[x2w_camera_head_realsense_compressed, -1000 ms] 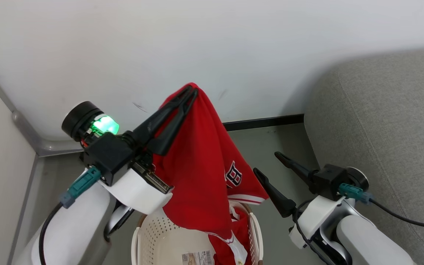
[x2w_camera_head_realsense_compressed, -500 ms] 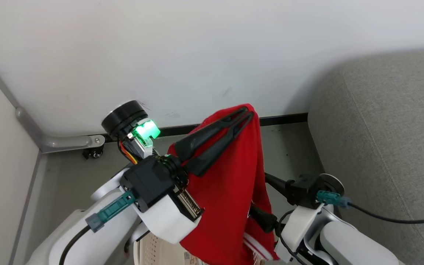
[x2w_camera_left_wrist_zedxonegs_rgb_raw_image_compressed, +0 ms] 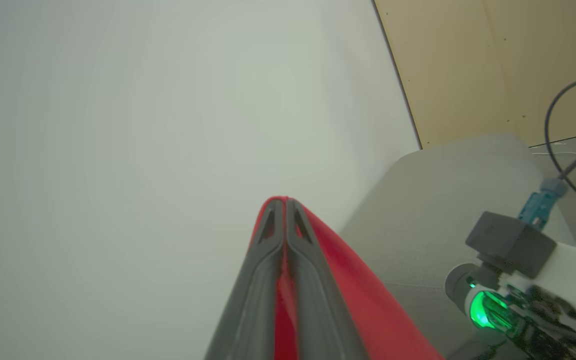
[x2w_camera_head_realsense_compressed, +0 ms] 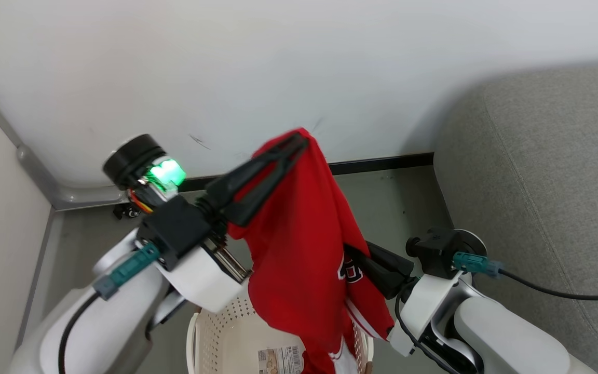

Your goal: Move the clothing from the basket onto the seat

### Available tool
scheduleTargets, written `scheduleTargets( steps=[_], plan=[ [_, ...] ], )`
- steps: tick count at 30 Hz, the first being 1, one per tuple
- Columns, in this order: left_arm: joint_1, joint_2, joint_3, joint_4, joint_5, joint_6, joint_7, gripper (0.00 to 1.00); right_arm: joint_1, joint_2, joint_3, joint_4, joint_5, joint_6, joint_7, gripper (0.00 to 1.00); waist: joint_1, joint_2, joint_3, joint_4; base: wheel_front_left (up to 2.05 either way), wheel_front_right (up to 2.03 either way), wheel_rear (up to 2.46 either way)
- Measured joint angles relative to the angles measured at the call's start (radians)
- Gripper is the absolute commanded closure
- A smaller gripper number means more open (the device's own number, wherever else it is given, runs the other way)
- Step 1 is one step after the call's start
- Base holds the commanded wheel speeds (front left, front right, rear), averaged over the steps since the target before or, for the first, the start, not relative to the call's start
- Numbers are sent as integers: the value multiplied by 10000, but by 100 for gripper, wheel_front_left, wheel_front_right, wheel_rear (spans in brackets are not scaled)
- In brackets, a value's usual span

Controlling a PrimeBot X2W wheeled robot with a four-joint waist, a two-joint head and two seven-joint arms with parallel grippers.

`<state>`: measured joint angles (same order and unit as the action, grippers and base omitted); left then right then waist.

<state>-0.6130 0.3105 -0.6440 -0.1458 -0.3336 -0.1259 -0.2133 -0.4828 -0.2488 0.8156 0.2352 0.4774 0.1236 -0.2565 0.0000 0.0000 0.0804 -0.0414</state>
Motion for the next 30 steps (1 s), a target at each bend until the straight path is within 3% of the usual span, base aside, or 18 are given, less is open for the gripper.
scheduleTargets(
  steps=[5, 6, 7, 8, 9, 10, 20, 30],
  plan=[
    [247, 56, 708, 694, -370, 408, 10, 100, -5, -31, -150, -134, 111, 0, 0, 100, 0, 0, 38, -47, 0, 0, 0],
    [384, 25, 867, 878, -610, 516, 12, 85, -4, -35, -222, -169, 221, 0, 0, 100, 0, 0, 50, -55, 0, 0, 0],
    [522, 36, 953, 1074, -717, 589, 27, 60, -4, -40, -278, -198, 337, 0, 0, 100, 0, 0, 62, -61, 0, 0, 0],
    [652, 38, 1045, 1267, -755, 652, 58, 25, -1, -54, -305, -221, 445, 0, 0, 100, 0, 0, 74, -65, 0, 0, 0],
    [786, 21, 1160, 1465, -913, 740, 79, 7, 10, -54, -339, -261, 556, 0, 0, 100, 0, 0, 85, -67, 0, 0, 0],
    [908, 12, 1262, 1662, -1085, 800, 88, 0, 12, -50, -378, -303, 658, 0, 0, 100, 1, 0, 94, -69, 0, 0, 0],
    [2096, -228, 2100, 3012, -2040, 1327, -10, 0, 39, -82, -1175, -688, 869, 0, 0, 100, 0, 0, 94, -173, 0, 0, 0],
    [3050, -201, 3350, 3494, -2638, 1956, -270, 0, 543, -284, -2226, -784, 823, -2, 2, 100, 0, 0, 30, -325, 0, 0, 0]
  ],
)
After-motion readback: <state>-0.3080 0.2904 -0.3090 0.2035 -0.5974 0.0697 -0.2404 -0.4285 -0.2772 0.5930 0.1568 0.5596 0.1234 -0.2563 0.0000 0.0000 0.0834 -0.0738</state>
